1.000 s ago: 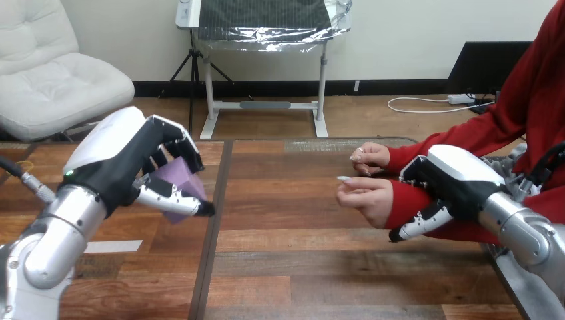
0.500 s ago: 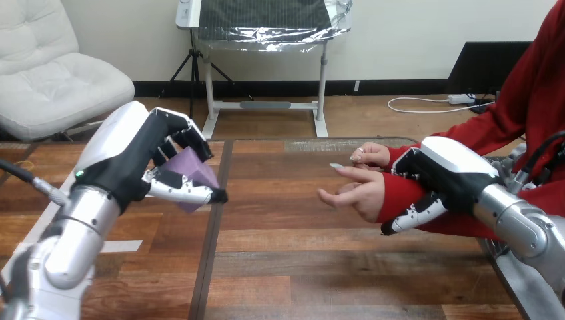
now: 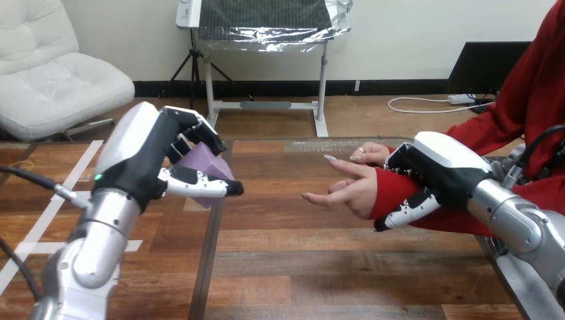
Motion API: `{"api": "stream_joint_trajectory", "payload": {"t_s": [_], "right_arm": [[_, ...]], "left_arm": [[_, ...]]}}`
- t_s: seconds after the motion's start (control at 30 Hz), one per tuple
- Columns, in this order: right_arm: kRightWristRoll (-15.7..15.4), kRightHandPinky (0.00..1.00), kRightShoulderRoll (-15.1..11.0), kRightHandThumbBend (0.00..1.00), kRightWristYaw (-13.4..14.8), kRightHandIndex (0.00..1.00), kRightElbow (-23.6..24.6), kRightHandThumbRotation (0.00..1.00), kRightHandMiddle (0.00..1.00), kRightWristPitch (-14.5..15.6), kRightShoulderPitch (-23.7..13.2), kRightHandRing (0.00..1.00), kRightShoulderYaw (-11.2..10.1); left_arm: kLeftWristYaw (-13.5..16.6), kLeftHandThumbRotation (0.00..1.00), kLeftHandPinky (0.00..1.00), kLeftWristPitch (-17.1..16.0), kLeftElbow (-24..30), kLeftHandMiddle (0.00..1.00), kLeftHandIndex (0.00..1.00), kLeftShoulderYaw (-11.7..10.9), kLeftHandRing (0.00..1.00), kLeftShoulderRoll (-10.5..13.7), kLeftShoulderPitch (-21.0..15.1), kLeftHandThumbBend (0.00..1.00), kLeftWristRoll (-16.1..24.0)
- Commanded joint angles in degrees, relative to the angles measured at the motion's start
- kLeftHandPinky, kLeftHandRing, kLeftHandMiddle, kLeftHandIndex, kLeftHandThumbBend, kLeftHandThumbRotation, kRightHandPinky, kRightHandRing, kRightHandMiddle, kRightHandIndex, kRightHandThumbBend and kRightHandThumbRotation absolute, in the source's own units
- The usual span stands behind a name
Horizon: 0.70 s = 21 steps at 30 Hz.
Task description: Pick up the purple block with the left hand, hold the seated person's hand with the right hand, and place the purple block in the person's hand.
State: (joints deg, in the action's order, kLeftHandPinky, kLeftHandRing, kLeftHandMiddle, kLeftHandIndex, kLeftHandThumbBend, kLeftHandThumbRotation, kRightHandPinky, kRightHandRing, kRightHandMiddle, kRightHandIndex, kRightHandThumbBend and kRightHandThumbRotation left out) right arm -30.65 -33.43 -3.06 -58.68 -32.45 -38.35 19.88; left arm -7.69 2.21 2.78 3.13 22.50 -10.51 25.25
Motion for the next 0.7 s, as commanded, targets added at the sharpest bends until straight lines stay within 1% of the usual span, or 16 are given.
{"api": "stream_joint_trajectory", "payload": {"t_s": [0.0, 0.07, 0.2, 0.37, 0.47, 0.57, 0.67], "right_arm": [[1.7, 0.21, 0.9, 0.84, 0.5, 0.28, 3.3, 0.25, 0.28, 0.5, -6.8, 0.23, -2.3], [1.6, 0.21, 1.2, 0.85, 0.7, 0.28, 3.3, 0.25, 0.28, 0.5, -6.9, 0.23, -2.2], [1.8, 0.21, 2.0, 0.85, 0.2, 0.28, 3.3, 0.25, 0.28, 1.0, -7.2, 0.23, -2.1], [1.9, 0.21, 2.9, 0.85, 0.0, 0.27, 3.4, 0.24, 0.28, 1.6, -7.5, 0.23, -2.0], [2.4, 0.21, 3.6, 0.85, -0.7, 0.27, 3.2, 0.24, 0.27, 1.7, -7.7, 0.23, -2.2], [2.6, 0.21, 4.3, 0.86, -1.0, 0.27, 3.3, 0.23, 0.27, 2.4, -7.9, 0.23, -2.2], [2.8, 0.21, 5.0, 0.86, -1.3, 0.26, 3.4, 0.22, 0.27, 2.5, -8.2, 0.23, -2.0]], "left_arm": [[1.9, 0.0, 0.37, -1.1, -2.2, 0.41, 0.41, 0.6, 0.38, -1.0, -6.4, 0.72, 0.1], [2.2, 0.0, 0.36, -1.5, -2.9, 0.41, 0.41, 0.7, 0.37, -1.3, -6.9, 0.73, 0.0], [2.8, 0.0, 0.35, -2.9, -5.3, 0.4, 0.41, 0.8, 0.36, -2.3, -8.2, 0.73, -1.2], [3.3, 0.0, 0.36, -3.6, -7.7, 0.41, 0.41, 0.8, 0.37, -3.7, -9.6, 0.71, -2.5], [4.1, 0.0, 0.37, -4.8, -9.8, 0.42, 0.41, 1.0, 0.38, -4.5, -10.7, 0.71, -3.0], [5.4, 0.0, 0.37, -6.6, -12.6, 0.42, 0.41, 1.4, 0.38, -5.2, -11.9, 0.71, -3.2], [7.3, 0.0, 0.38, -9.6, -16.7, 0.42, 0.42, 1.3, 0.38, -7.0, -13.4, 0.72, -4.3]]}}
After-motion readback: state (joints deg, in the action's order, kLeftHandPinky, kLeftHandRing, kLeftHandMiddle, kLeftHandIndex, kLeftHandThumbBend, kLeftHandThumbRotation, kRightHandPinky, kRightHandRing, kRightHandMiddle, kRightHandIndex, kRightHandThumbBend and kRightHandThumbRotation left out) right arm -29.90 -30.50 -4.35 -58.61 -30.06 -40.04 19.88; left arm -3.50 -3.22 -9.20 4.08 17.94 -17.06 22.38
